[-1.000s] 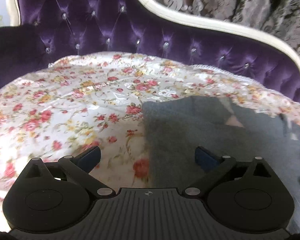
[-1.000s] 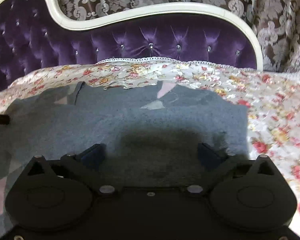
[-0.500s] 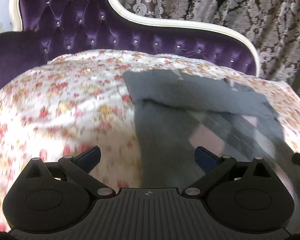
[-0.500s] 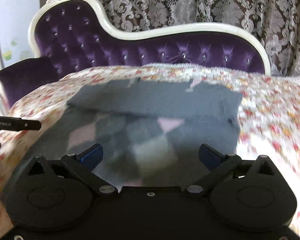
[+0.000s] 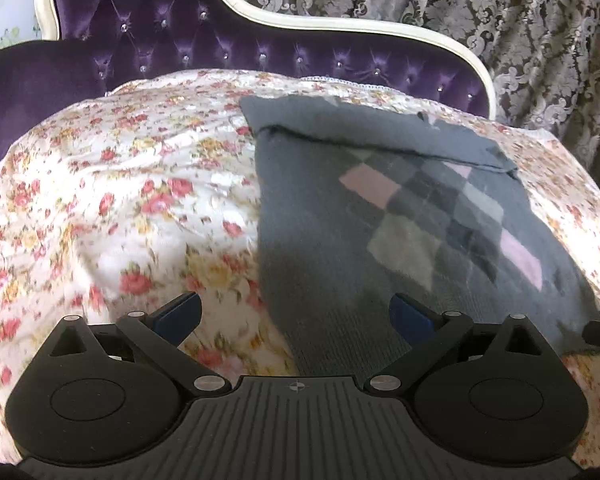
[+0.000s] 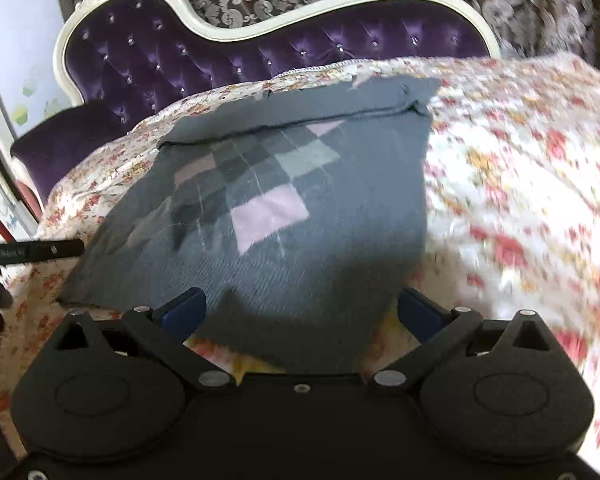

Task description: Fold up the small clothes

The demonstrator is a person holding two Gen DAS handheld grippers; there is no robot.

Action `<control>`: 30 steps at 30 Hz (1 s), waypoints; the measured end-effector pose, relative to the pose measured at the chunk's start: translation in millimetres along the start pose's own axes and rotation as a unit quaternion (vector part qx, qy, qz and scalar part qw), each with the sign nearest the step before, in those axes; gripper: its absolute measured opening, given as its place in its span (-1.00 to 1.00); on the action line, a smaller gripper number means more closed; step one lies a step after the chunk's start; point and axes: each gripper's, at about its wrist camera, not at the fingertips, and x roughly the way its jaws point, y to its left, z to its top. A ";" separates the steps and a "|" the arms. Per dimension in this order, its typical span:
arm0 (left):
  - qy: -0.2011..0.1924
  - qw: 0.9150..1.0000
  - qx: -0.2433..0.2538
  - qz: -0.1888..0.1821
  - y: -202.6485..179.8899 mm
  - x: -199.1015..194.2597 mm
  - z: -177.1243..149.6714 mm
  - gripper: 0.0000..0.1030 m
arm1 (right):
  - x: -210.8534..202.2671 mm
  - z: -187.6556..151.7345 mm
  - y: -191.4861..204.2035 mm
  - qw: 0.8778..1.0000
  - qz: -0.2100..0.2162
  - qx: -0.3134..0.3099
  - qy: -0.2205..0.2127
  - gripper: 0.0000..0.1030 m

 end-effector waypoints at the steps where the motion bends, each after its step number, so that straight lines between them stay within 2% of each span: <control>1: 0.002 1.000 -0.002 -0.001 -1.7 -0.8 -4.0 0.97 | -1.2 -2.1 -0.1 1.000 0.002 0.005 -0.001 0.99; 6: 0.022 1.000 -0.007 -0.008 -4.9 2.6 -11.3 0.96 | -4.1 -7.3 -2.2 0.999 0.019 0.031 -0.009 0.99; 11: 0.029 1.000 0.000 -0.011 -10.8 6.3 -15.4 0.96 | 0.8 -6.3 -8.4 0.995 0.061 0.075 -0.014 1.00; 15: 0.037 0.999 -0.001 -0.022 -13.3 9.8 -15.9 0.96 | 4.9 -5.8 -4.9 0.995 0.064 0.071 -0.017 1.00; 17: 0.039 0.999 0.005 -0.031 -14.4 9.0 -15.8 0.79 | 5.5 -5.5 -2.7 0.996 0.064 0.064 -0.017 1.00; 18: 0.038 0.999 0.006 -0.035 -14.9 7.8 -15.7 0.55 | 5.5 -5.3 -2.2 0.996 0.064 0.062 -0.016 1.00; 19: 0.038 0.999 0.006 -0.038 -15.6 6.4 -15.3 0.45 | 5.3 -5.5 -1.8 0.996 0.064 0.059 -0.016 1.00; 24: 0.045 0.998 0.008 -0.051 -18.3 6.0 -14.8 0.37 | 5.0 -5.6 -4.2 0.995 0.072 0.066 -0.017 1.00; 30: 0.045 0.998 -0.005 -0.054 -14.6 3.7 -14.8 0.05 | 4.1 -7.2 -6.8 0.994 0.081 0.073 -0.022 0.99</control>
